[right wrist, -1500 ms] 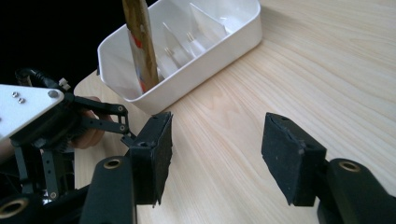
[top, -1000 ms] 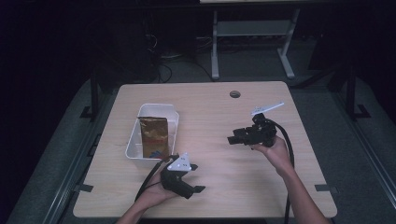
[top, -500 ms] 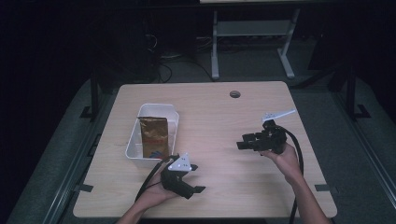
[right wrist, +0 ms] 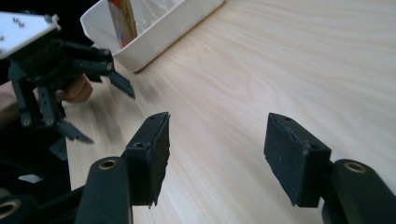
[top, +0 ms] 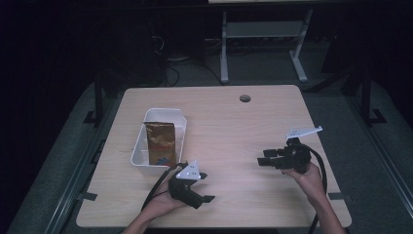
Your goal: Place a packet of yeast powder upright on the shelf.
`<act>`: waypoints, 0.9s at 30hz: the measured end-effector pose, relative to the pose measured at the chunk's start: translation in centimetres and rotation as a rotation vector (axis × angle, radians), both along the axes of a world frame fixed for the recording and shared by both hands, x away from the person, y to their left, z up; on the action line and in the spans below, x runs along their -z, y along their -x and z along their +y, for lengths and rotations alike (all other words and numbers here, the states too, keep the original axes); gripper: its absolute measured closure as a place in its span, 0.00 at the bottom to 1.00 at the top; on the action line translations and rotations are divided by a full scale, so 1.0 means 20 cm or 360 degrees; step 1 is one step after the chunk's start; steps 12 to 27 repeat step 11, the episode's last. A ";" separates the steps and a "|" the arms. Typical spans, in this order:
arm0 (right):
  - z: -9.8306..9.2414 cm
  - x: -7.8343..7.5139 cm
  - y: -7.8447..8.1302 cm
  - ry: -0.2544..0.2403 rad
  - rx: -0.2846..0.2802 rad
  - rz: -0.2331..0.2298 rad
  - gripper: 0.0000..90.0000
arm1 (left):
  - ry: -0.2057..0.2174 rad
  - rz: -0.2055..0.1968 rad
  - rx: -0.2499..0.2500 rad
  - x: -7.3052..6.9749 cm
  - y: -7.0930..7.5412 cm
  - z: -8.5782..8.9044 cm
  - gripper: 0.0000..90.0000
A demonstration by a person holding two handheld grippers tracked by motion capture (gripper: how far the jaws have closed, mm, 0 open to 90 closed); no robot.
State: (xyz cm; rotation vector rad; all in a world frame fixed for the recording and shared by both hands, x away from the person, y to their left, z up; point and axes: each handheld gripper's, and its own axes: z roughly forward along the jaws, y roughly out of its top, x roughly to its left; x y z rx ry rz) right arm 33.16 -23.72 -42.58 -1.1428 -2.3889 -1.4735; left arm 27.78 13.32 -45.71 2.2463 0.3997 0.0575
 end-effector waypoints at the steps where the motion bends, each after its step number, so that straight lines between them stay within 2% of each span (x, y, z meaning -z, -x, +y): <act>1: -0.01 0.01 0.01 0.0004 0.0004 0.0006 0.44 | 0.0001 0.0004 -0.0003 0.00 0.00 0.00 0.21; 3: -0.03 0.03 0.04 0.0018 0.0020 0.0007 0.43 | -0.0002 0.0004 0.0000 0.00 0.00 0.00 0.21; 5: -0.07 0.06 0.07 -0.0018 0.0036 0.0049 0.41 | -0.0002 0.0002 0.0002 0.00 0.00 0.00 0.21; 7: -0.09 0.07 0.09 -0.0016 0.0038 0.0059 0.40 | -0.0002 0.0001 0.0001 0.00 0.00 0.00 0.21; 9: -0.09 0.08 0.11 -0.0005 0.0044 0.0046 0.40 | 0.0005 0.0003 -0.0003 0.00 0.00 0.00 0.21; 11: -0.11 0.10 0.15 -0.0012 0.0061 0.0029 0.38 | 0.0005 0.0006 -0.0005 0.00 0.00 0.00 0.22; 27: -0.11 0.10 0.15 -0.0012 0.0061 0.0029 0.38 | 0.0005 0.0006 -0.0005 0.00 0.00 0.00 0.22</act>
